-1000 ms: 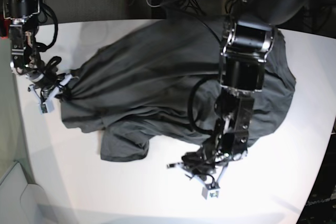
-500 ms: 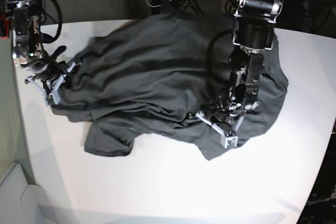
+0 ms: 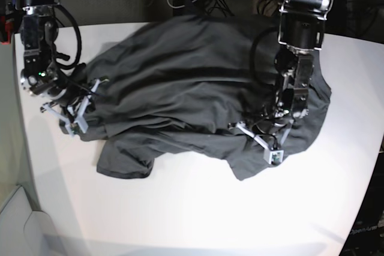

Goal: Layout the t-shirt on the table in an organized manner, then fold the t-shirt properly

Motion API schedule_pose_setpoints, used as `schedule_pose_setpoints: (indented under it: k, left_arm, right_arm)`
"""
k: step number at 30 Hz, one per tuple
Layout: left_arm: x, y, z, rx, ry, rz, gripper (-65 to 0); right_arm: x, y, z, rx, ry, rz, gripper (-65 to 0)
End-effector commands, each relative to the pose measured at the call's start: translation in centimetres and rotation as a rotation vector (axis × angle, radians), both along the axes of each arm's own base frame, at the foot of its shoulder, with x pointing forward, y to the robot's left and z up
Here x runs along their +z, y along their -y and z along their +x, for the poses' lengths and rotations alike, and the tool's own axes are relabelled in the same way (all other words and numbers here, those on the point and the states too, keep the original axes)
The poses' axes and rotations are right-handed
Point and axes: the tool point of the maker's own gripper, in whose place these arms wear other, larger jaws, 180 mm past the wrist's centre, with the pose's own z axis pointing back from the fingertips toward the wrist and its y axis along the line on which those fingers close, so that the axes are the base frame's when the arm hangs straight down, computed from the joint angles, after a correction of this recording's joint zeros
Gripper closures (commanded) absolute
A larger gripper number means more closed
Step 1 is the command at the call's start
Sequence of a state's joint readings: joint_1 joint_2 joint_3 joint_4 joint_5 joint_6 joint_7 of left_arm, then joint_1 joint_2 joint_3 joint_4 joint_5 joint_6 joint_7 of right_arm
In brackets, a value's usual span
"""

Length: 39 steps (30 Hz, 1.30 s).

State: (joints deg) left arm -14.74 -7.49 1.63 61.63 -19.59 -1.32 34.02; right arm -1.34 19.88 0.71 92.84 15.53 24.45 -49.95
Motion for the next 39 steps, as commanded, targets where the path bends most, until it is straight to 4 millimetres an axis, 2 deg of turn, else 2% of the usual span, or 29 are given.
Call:
schedule_pose_setpoints:
  k: [1,4,6,12,14,17,19,23,29,32,36,39]
  left_arm:
    - [-0.4,-1.0,-0.4,0.011,-0.04,0.036,-0.3]
    - [-0.4,-1.2,-0.4,0.011,-0.041,0.041,-0.3]
    - [-0.4,-1.8,-0.4,0.014,-0.041,0.051,-0.3]
    - [-0.5,-2.1,-0.6,0.016,-0.046,0.057,-0.3]
    - [-1.2,-2.7,-1.5,0.018,-0.066,0.067,-0.3]
    - [-1.9,-3.3,-2.3,0.02,-0.083,0.079,-0.3]
    - [-2.7,-3.5,-3.4,0.02,-0.106,0.082,-0.3]
    - [-3.0,-3.0,-5.0,0.006,-0.104,0.079,-0.3]
    - [-2.8,0.4,-7.4,-0.021,-0.091,0.02,-0.3]
    - [-3.2,1.7,-8.3,-0.025,-0.102,-0.008,-0.3]
    - [-3.1,2.0,-9.1,-0.028,-0.102,-0.015,-0.3]
    - [-1.7,1.2,-8.9,-0.014,-0.092,-0.017,-0.3]
  right_arm:
    - [0.5,0.0,0.0,0.016,0.014,0.001,-0.3]
    - [-1.0,-1.7,-1.0,0.043,-0.028,0.027,-0.3]
    - [-2.3,-1.7,-1.3,0.038,-0.069,0.03,-0.3]
    - [-4.8,-0.2,1.3,-0.024,-0.105,0.064,-0.3]
    - [-5.3,0.5,2.4,-0.049,-0.11,0.073,-0.3]
    - [-5.0,1.1,4.7,-0.077,-0.096,0.086,-0.3]
    - [-4.6,0.5,6.3,-0.053,-0.097,0.079,-0.3]
    - [-3.8,-1.6,8.7,0.027,-0.091,0.048,-0.3]
    - [-2.7,-9.0,12.1,0.16,-0.058,0.084,-0.3]
    - [-3.0,-11.9,13.2,0.203,-0.051,0.081,-0.3]
    - [-2.5,-14.8,14.9,0.266,0.002,0.04,-0.3]
    - [-1.1,-15.5,16.2,0.298,0.048,-0.01,-0.3]
